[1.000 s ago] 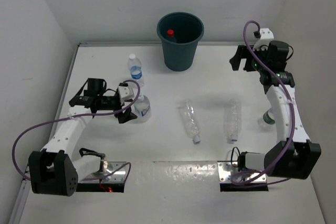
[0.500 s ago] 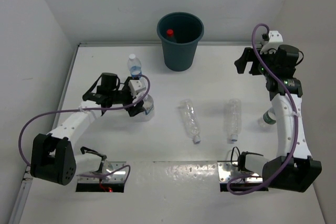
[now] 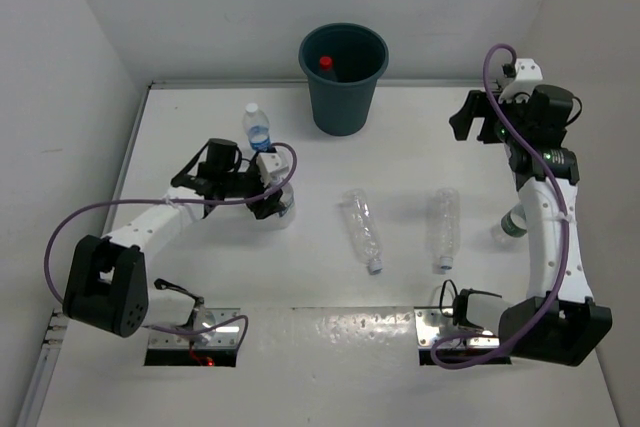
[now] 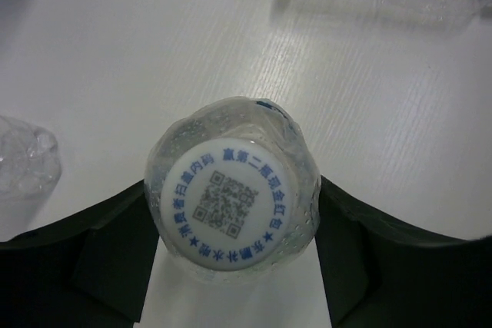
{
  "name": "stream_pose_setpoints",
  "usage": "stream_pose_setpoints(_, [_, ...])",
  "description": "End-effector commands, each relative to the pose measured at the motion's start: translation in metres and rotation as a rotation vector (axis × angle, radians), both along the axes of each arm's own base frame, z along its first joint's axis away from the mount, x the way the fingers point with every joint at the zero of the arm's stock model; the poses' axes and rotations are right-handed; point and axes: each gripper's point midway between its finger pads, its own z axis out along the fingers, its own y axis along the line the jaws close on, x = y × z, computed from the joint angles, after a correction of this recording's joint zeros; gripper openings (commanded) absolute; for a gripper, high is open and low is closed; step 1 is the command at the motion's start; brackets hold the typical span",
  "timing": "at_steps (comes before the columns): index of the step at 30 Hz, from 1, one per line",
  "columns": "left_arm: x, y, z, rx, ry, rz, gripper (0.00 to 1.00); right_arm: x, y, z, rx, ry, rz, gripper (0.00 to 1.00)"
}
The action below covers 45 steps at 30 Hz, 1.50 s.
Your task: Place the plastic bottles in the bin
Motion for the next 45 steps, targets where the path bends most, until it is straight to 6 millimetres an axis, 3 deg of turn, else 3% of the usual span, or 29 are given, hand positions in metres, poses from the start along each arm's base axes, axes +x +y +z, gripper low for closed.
stream_pose_setpoints(1, [0.010,-0.009,0.013,-0.032,-0.044,-0.009,0.74,-0.002,-0.003,0.034,-0.024,-0.083,0.001,0.96])
stream_pose_setpoints(2, [0.014,-0.011,0.024,-0.044,-0.065,-0.016,0.60,-0.005,-0.004,0.039,-0.026,-0.097,-0.010,0.96])
stream_pose_setpoints(4, [0.020,-0.013,0.037,-0.054,-0.099,-0.017,0.54,-0.007,-0.010,0.044,-0.023,-0.103,-0.045,0.96])
stream_pose_setpoints(7, [0.028,-0.019,0.083,-0.107,-0.189,-0.026,0.46,-0.016,-0.019,0.051,-0.011,-0.112,-0.119,0.97])
stream_pose_setpoints(8, [0.033,-0.025,0.117,-0.156,-0.230,-0.026,0.46,-0.022,-0.025,0.058,-0.016,-0.131,-0.159,0.99])
stream_pose_setpoints(10, [0.035,-0.038,0.158,-0.230,-0.257,-0.040,0.45,-0.033,-0.028,0.061,-0.032,-0.147,-0.187,0.99])
stream_pose_setpoints(11, [0.040,-0.053,0.198,-0.300,-0.257,-0.036,0.44,-0.038,-0.033,0.062,-0.061,-0.150,-0.208,0.99])
stream_pose_setpoints(12, [0.050,-0.059,0.225,-0.340,-0.294,-0.012,0.44,-0.043,-0.035,0.054,-0.069,-0.124,-0.220,0.99])
stream_pose_setpoints(13, [0.057,-0.065,0.273,-0.398,-0.370,0.000,0.44,-0.051,-0.043,0.057,-0.099,-0.130,-0.260,0.99])
stream_pose_setpoints(14, [0.068,-0.076,0.281,-0.440,-0.340,0.030,0.44,-0.054,-0.046,0.056,-0.111,-0.125,-0.272,0.99])
stream_pose_setpoints(15, [0.084,-0.077,0.303,-0.470,-0.398,0.089,0.44,-0.061,-0.049,0.047,-0.121,-0.101,-0.285,0.99])
stream_pose_setpoints(16, [0.094,-0.075,0.342,-0.511,-0.474,0.120,0.44,-0.067,-0.054,0.048,-0.131,-0.110,-0.311,0.99])
stream_pose_setpoints(17, [0.104,-0.080,0.353,-0.527,-0.493,0.147,0.44,-0.074,-0.058,0.043,-0.141,-0.100,-0.329,1.00])
stream_pose_setpoints(18, [0.136,-0.089,0.339,-0.506,-0.477,0.214,0.44,-0.078,-0.061,0.037,-0.149,-0.087,-0.340,1.00])
stream_pose_setpoints(19, [0.145,-0.088,0.376,-0.557,-0.544,0.236,0.44,-0.082,-0.062,0.038,-0.153,-0.089,-0.345,1.00])
stream_pose_setpoints(21, [0.171,-0.097,0.382,-0.573,-0.559,0.279,0.44,-0.091,-0.066,0.027,-0.162,-0.053,-0.365,1.00])
stream_pose_setpoints(22, [0.202,-0.106,0.355,-0.547,-0.529,0.310,0.44,-0.094,-0.066,0.025,-0.165,-0.045,-0.371,1.00])
stream_pose_setpoints(23, [0.207,-0.112,0.374,-0.573,-0.565,0.315,0.44,-0.101,-0.068,0.017,-0.178,-0.018,-0.381,1.00])
stream_pose_setpoints(24, [0.215,-0.120,0.369,-0.574,-0.561,0.316,0.44,-0.104,-0.069,0.012,-0.182,-0.001,-0.386,1.00])
stream_pose_setpoints(25, [0.235,-0.126,0.345,-0.550,-0.536,0.343,0.44,-0.108,-0.069,0.008,-0.184,0.008,-0.386,1.00])
stream_pose_setpoints(27, [0.237,-0.141,0.338,-0.537,-0.560,0.314,0.47,-0.116,-0.074,-0.002,-0.219,0.048,-0.404,1.00])
stream_pose_setpoints(29, [0.249,-0.152,0.303,-0.493,-0.537,0.314,0.47,-0.125,-0.073,-0.007,-0.237,0.067,-0.402,1.00])
stream_pose_setpoints(33, [0.265,-0.157,0.269,-0.453,-0.508,0.335,0.50,-0.142,-0.077,-0.020,-0.307,0.108,-0.400,1.00])
stream_pose_setpoints(35, [0.270,-0.159,0.257,-0.441,-0.493,0.336,0.59,-0.147,-0.080,-0.026,-0.339,0.131,-0.404,1.00])
stream_pose_setpoints(36, [0.270,-0.159,0.257,-0.441,-0.493,0.336,0.80,-0.152,-0.084,-0.028,-0.365,0.138,-0.418,1.00])
stream_pose_setpoints(38, [0.272,-0.156,0.257,-0.437,-0.497,0.359,0.99,-0.155,-0.085,-0.030,-0.376,0.141,-0.424,1.00])
stream_pose_setpoints(41, [0.268,-0.156,0.271,-0.421,-0.540,0.348,1.00,-0.157,-0.085,-0.042,-0.378,0.164,-0.416,1.00])
stream_pose_setpoints(44, [0.260,-0.155,0.302,-0.386,-0.650,0.341,1.00,-0.160,-0.089,-0.061,-0.386,0.229,-0.432,1.00])
stream_pose_setpoints(45, [0.253,-0.149,0.324,-0.395,-0.697,0.337,1.00,-0.162,-0.091,-0.066,-0.389,0.253,-0.440,1.00])
